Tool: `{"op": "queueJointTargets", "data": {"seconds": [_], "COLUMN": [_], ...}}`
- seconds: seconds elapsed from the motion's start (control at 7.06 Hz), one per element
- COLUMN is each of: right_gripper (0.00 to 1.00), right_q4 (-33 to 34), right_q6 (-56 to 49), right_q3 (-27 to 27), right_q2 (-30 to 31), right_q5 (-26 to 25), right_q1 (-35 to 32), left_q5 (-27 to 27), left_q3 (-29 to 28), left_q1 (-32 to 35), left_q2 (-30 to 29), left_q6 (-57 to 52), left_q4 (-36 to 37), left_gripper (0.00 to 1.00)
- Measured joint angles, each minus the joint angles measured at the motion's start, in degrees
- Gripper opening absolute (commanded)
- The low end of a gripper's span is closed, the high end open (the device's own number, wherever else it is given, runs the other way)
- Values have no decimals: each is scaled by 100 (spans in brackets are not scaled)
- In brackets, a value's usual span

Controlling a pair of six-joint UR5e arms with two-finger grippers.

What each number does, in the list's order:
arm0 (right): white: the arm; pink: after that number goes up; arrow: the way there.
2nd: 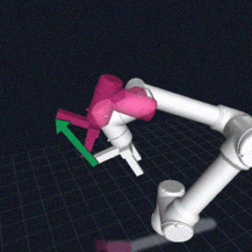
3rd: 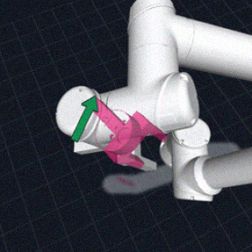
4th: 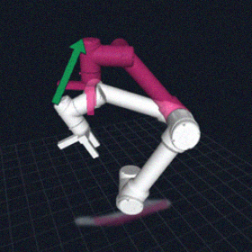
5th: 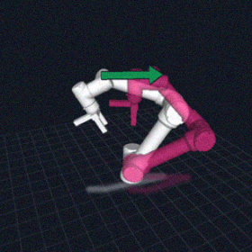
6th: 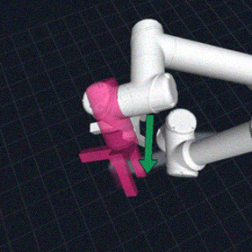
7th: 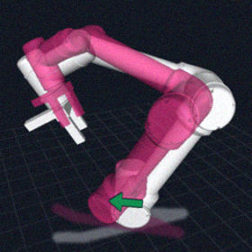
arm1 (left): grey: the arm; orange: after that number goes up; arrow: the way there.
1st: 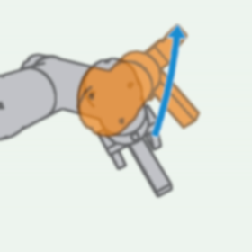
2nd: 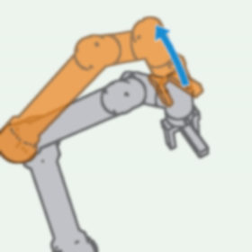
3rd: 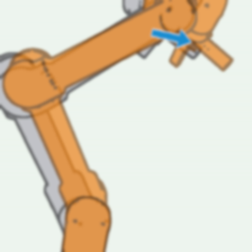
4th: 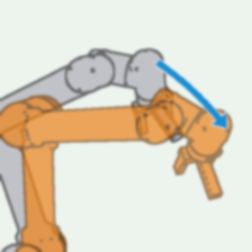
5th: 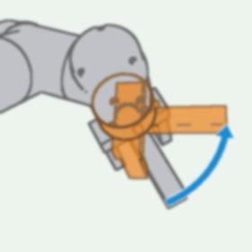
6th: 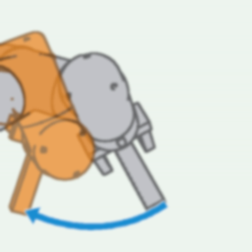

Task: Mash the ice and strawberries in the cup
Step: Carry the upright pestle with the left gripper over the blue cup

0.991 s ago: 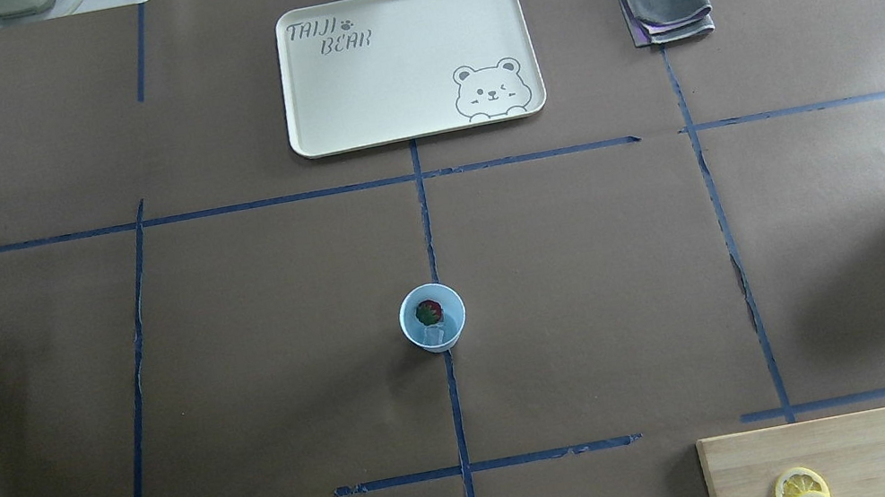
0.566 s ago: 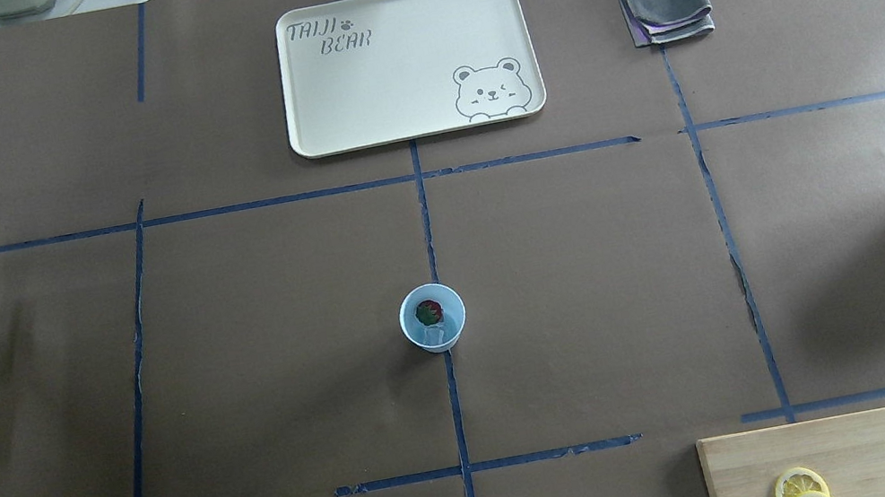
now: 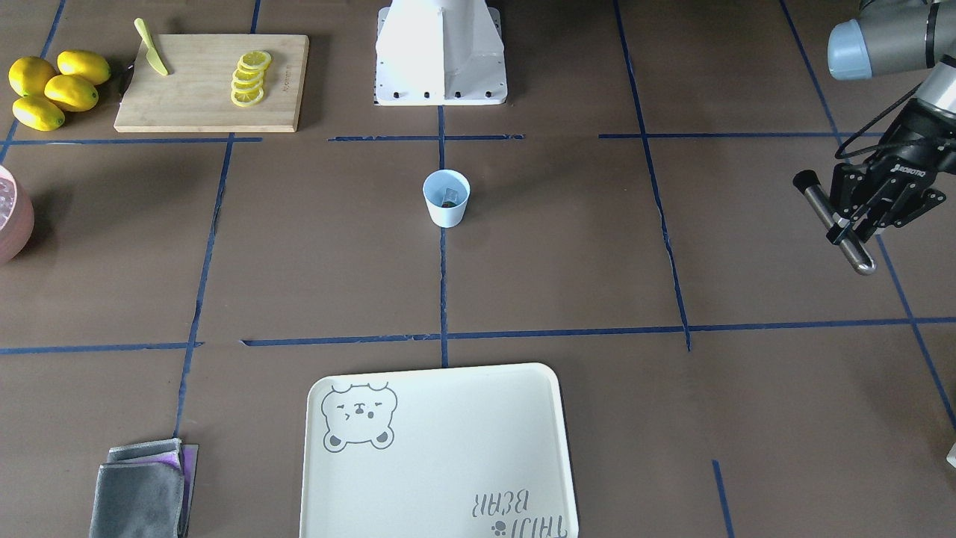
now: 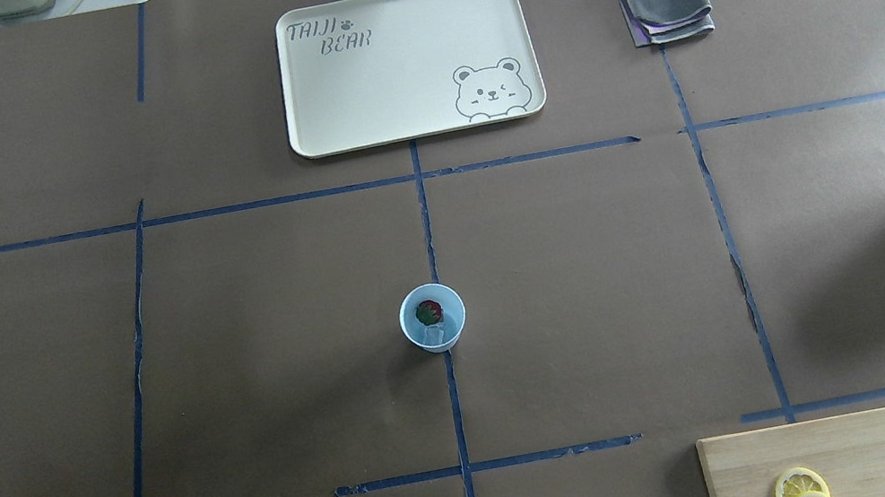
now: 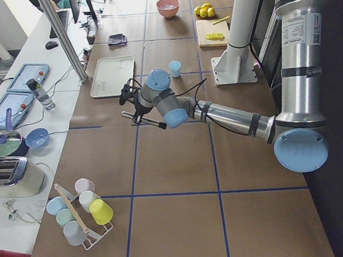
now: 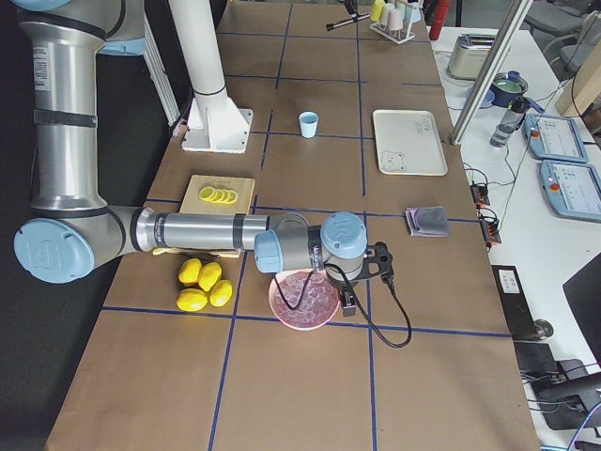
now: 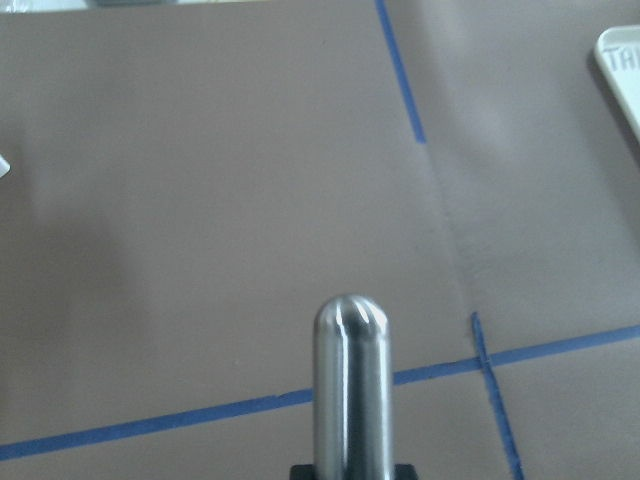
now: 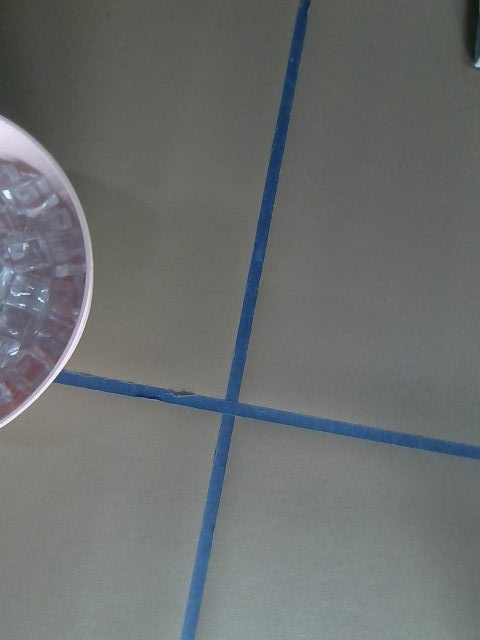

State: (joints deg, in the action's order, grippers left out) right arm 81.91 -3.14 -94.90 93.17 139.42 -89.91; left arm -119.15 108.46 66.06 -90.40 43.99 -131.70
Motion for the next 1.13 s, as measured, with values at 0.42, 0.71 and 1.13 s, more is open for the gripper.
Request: {"op": "queueJointTargets", "data": {"seconds": [0.42,0.71,1.13], "right_gripper": [100,100,100], "right_q4": [22,37,44], "right_q6": [6,8,45], "right_q3": [-152,-228,-293], "right_q2": [82,85,76], "right_q5": [14,15,9], "right_q1": [0,0,0], "left_q5": [605,1895,4630], "left_q3": [670,1033,1001], "left_q1": [-348,-1043,-3267], "left_q2": [-180,-203,-708], "left_q6": [337,483,163], "left_q4": [-803,-1031,-1648], "left_gripper": [0,0,0]}}
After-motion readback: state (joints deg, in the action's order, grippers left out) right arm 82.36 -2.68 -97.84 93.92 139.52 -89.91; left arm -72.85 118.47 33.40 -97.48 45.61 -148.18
